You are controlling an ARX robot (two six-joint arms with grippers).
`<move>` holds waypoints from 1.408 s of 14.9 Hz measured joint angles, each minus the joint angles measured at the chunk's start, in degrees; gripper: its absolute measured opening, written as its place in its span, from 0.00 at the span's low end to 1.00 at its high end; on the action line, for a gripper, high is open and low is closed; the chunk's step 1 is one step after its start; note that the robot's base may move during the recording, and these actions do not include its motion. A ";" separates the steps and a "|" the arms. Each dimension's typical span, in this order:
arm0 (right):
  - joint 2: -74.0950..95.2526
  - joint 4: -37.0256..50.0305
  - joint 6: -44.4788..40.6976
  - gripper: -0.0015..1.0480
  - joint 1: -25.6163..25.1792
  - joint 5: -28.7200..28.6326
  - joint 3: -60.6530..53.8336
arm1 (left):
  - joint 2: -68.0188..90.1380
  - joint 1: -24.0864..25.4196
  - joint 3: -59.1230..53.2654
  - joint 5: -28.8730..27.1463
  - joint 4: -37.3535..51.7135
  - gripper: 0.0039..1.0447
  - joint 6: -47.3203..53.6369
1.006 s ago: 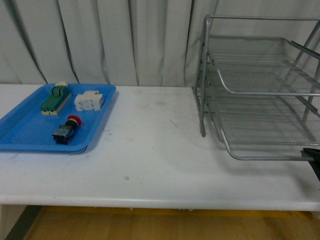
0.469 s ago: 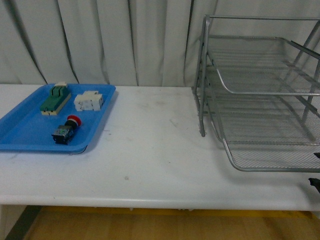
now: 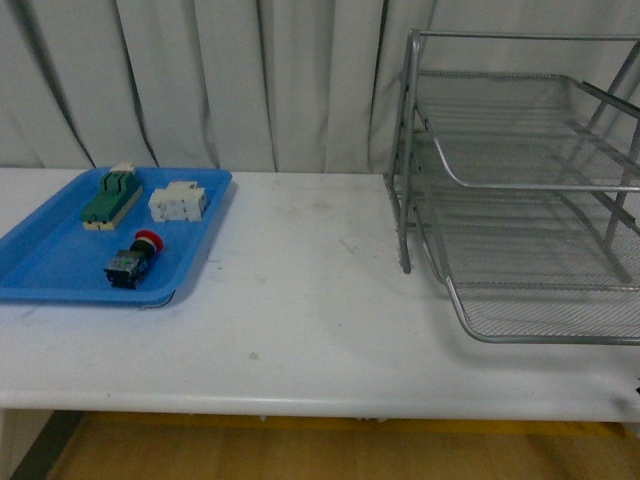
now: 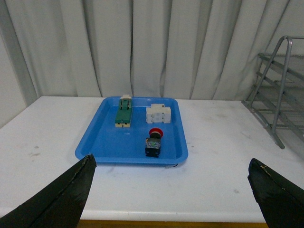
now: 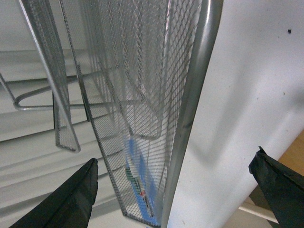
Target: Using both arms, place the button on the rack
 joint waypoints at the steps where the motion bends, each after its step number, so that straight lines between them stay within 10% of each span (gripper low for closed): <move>1: -2.80 -0.09 0.02 0.94 -0.28 -0.74 -2.01 | 0.00 0.00 0.00 0.00 0.00 0.94 0.00; 4: -25.35 0.11 -35.21 0.65 2.10 13.31 -11.21 | 0.00 0.00 0.00 0.02 0.00 0.94 0.00; 10: -43.91 -12.81 -62.07 0.43 3.06 15.08 -14.62 | 0.00 0.00 0.00 0.00 0.00 0.94 0.00; 12: -63.65 -27.56 -76.15 0.18 4.00 15.87 -19.12 | 0.00 0.00 0.00 0.00 0.00 0.94 0.00; 14: -76.04 -35.41 -79.47 0.02 7.50 20.39 -19.76 | 0.00 0.00 0.00 0.02 0.00 0.94 0.00; 21: -93.68 -51.69 -80.98 0.02 10.54 22.08 -19.80 | 0.00 0.00 0.00 0.00 0.00 0.94 0.00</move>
